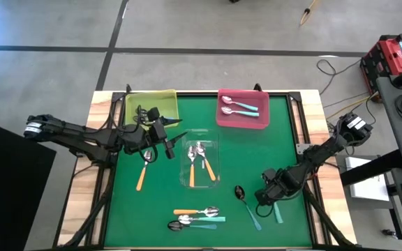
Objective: Sort silverware by color (type)
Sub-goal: Put the right light blue spoon into the pink bin
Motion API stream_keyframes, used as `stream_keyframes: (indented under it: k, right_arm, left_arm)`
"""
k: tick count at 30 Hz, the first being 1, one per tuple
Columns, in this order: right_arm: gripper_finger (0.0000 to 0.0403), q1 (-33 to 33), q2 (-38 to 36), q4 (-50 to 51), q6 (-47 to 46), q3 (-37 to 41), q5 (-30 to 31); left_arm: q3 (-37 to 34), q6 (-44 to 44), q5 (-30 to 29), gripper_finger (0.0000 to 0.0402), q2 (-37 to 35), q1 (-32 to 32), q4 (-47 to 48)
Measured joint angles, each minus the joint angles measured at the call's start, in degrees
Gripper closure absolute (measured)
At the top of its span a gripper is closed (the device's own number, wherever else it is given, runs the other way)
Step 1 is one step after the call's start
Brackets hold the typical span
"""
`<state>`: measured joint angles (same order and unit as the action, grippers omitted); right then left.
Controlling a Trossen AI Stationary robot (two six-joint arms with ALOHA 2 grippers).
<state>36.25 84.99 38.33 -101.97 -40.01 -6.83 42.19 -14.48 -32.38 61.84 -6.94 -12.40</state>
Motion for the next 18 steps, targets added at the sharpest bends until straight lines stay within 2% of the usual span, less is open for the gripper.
stream_keyframes:
  k: [5, 11, 18]
  right_arm:
    - [0.0384, 0.00, -0.69, 0.14, 0.97, -0.07, 0.02]
    - [0.0382, 0.02, -4.02, 2.66, 1.74, -1.87, 0.44]
    - [0.0384, -0.34, -7.18, 5.46, 5.45, -6.08, 4.48]
  left_arm:
    - [0.00, 0.00, 0.00, 0.0192, 0.00, 0.00, 0.02]
    - [0.00, 0.22, 0.00, 0.0192, 0.00, 0.02, 0.17]
    - [0.00, 0.46, -0.02, 0.0192, 0.00, 0.02, 0.39]
